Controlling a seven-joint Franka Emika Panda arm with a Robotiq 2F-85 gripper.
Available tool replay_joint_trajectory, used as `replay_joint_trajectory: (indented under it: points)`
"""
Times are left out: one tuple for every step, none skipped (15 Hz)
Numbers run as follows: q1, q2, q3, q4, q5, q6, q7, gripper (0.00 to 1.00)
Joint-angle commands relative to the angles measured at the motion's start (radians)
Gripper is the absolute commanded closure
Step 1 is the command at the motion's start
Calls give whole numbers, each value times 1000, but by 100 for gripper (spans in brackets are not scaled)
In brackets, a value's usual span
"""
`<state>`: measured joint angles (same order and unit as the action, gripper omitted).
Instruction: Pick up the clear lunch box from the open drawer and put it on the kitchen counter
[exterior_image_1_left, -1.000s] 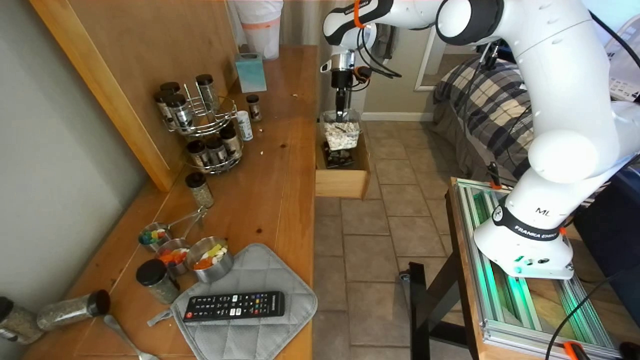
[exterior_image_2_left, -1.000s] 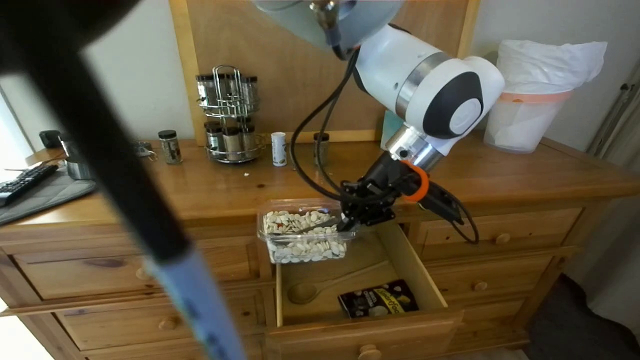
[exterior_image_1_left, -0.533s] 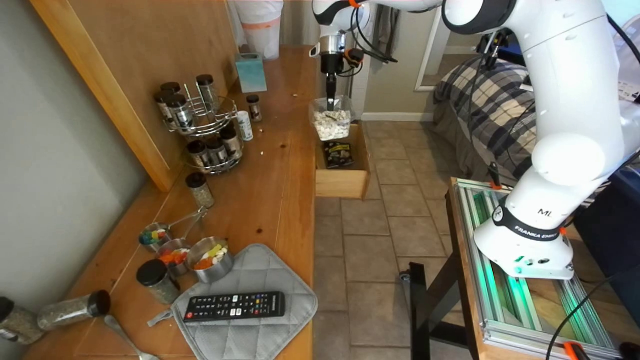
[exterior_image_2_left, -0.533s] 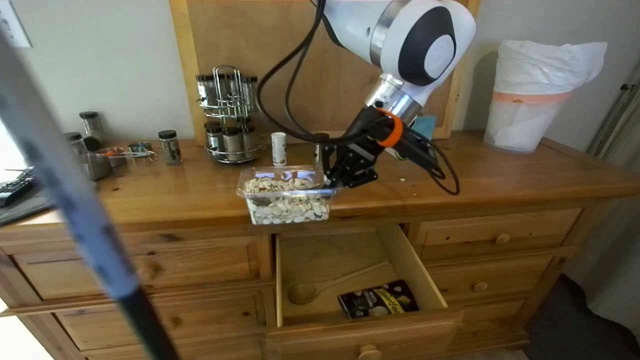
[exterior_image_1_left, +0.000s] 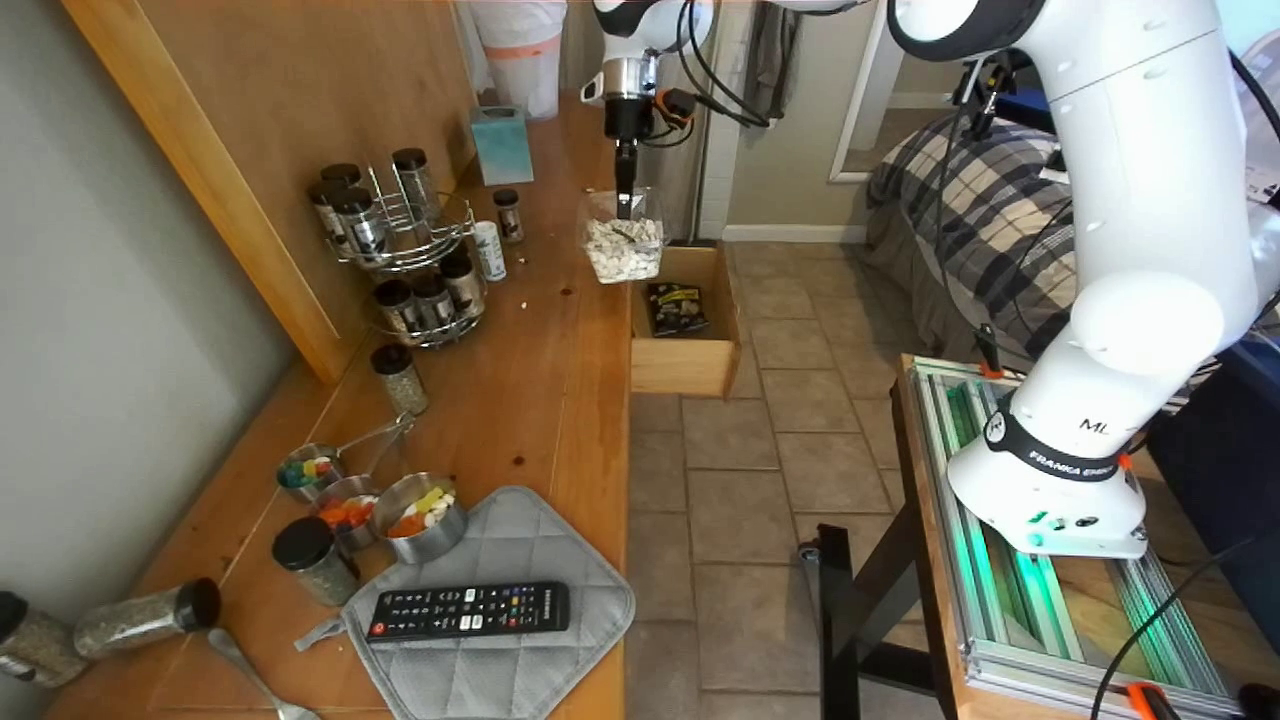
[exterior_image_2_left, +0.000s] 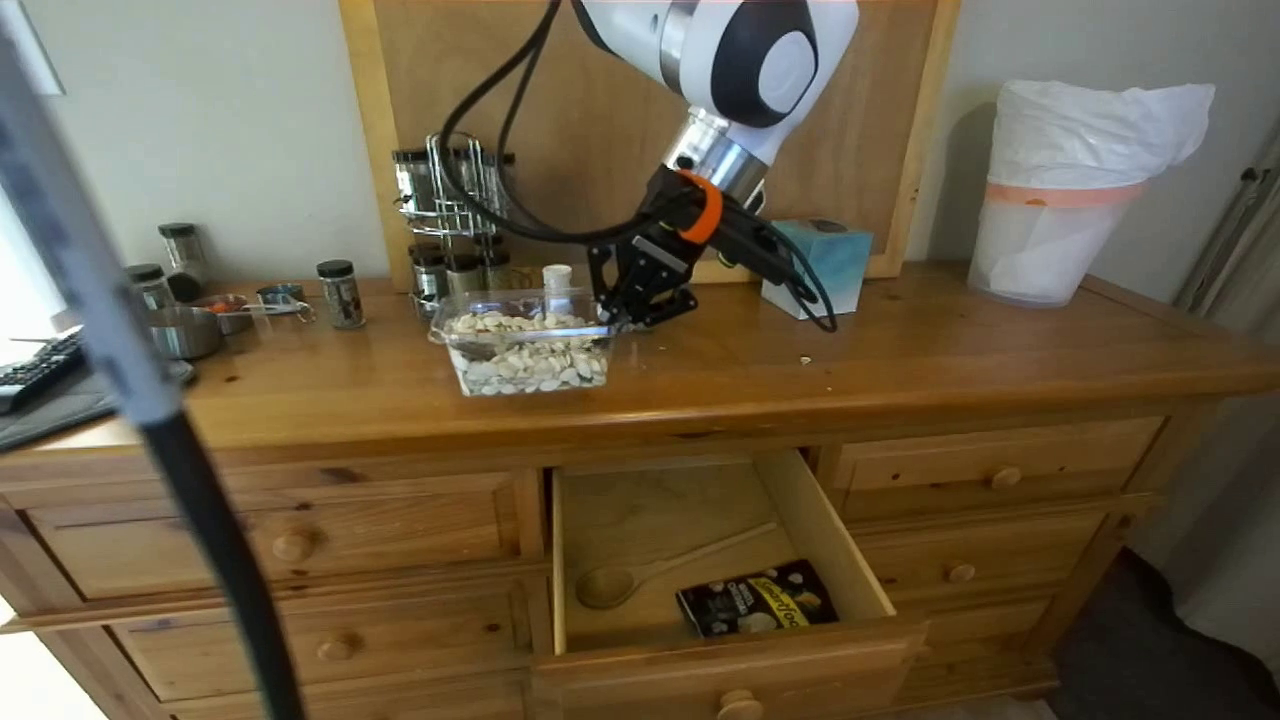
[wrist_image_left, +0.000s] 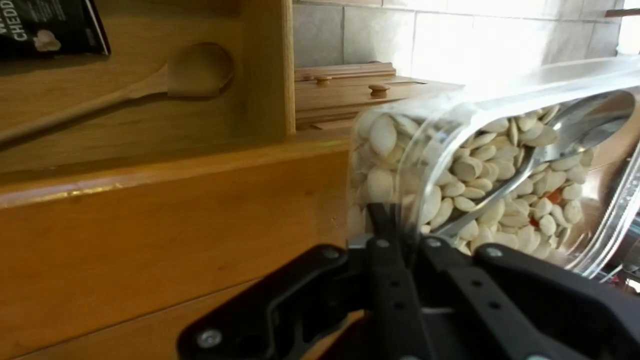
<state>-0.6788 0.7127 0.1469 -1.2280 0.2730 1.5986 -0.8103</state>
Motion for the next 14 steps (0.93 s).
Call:
replay_joint_trajectory:
  points:
    - [2,0,1,0,0,2,1,95]
    - [1,0,1,0,0,2,1,95]
    - [0,0,0,0,0,2,1,95]
    - [-2,0,0,0,1,2,1,95]
    - [-3,0,0,0,1,2,1,95]
    - [-3,0,0,0,1,2,1,95]
    - [-3,0,0,0,1,2,1,95]
    - [-3,0,0,0,1,2,1,98]
    - [3,1,6,-3,2,4,-3,99]
    - [15,-4,13,-15,2,13,-5,99]
    - [25,-7,20,-25,5,21,-4,99]
    - [36,-13,29,-40,7,34,-8,99]
    - [47,-14,35,-50,7,46,-4,99]
    - [61,-20,42,-69,6,62,-3,99]
